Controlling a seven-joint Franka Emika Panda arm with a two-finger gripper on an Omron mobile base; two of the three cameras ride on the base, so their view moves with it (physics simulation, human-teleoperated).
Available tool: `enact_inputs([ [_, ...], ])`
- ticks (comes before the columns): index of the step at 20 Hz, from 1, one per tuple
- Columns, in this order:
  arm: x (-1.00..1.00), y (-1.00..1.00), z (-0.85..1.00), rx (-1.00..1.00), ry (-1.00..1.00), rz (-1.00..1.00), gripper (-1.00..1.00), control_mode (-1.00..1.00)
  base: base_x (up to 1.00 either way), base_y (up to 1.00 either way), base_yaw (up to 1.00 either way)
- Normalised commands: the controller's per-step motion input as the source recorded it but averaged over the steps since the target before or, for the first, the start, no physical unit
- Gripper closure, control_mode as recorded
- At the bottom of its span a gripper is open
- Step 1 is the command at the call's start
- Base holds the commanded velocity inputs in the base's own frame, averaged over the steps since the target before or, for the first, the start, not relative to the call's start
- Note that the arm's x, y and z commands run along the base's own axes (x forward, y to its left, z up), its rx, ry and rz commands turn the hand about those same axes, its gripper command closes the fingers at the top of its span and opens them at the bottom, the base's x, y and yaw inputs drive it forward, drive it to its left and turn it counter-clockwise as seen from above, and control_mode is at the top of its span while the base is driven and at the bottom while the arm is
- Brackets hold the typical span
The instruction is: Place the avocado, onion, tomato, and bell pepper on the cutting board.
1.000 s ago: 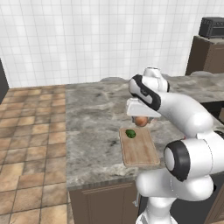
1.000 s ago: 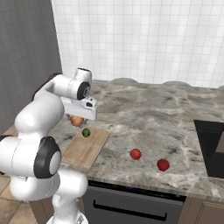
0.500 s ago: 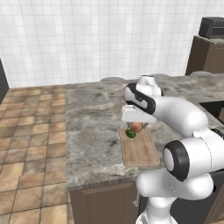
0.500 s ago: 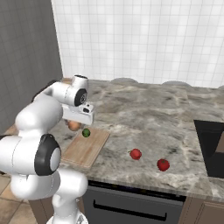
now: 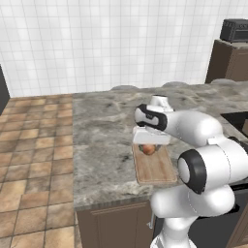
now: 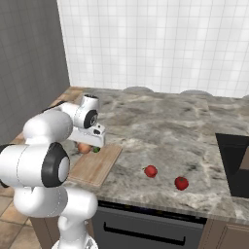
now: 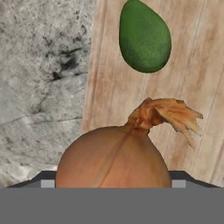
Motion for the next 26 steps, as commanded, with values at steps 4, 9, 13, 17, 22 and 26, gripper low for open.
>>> enact_inputs([
  [4, 0.00, 0.00, -0.27, 0.00, 0.00, 0.00, 1.00, -1.00, 0.00, 0.00, 0.00],
  [9, 0.00, 0.03, -0.35, 0.00, 0.00, 0.00, 1.00, -1.00, 0.00, 0.00, 0.00],
  [13, 0.00, 0.06, -0.36, 0.00, 0.00, 0.00, 1.00, -1.00, 0.00, 0.00, 0.00],
  [17, 0.00, 0.01, -0.29, 0.00, 0.00, 0.00, 1.00, -1.00, 0.00, 0.00, 0.00],
  [22, 0.00, 0.00, -0.24, 0.00, 0.00, 0.00, 1.00, -1.00, 0.00, 0.00, 0.00],
  [26, 0.00, 0.00, -0.18, 0.00, 0.00, 0.00, 1.00, -1.00, 0.00, 0.00, 0.00],
])
